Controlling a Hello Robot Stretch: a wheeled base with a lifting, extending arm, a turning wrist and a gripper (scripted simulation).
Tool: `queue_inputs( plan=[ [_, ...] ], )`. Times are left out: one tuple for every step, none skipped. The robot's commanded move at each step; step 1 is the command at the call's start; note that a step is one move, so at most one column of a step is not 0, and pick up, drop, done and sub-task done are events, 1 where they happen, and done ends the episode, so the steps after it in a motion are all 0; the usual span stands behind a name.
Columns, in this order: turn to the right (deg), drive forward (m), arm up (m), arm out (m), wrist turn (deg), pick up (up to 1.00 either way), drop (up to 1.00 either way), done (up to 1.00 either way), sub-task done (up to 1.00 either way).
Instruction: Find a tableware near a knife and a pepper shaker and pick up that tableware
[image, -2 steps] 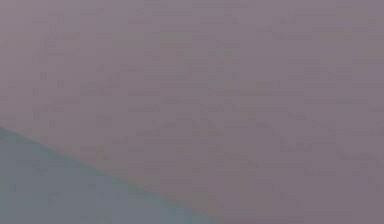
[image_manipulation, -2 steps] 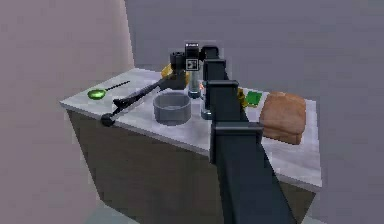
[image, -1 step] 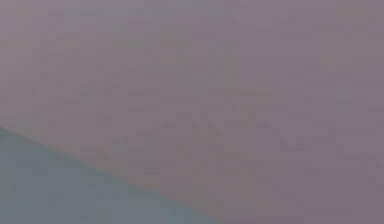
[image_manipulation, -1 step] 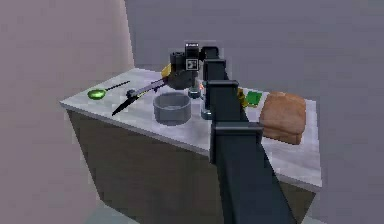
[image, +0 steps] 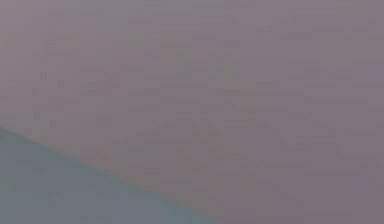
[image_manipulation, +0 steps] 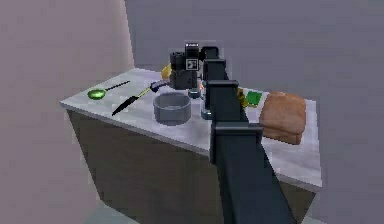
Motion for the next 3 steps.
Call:
queue_inputs(
  plan=[
    [0.0, 0.00, -0.16, 0.00, 0.0, 0.00, 0.00, 0.00, 0.00],
    [0.0, 0.00, 0.00, 0.00, 0.0, 1.00, 0.00, 0.00, 0.00],
    [0.0, 0.00, 0.10, 0.00, 0.0, 0.00, 0.00, 0.00, 0.00]
  ],
)
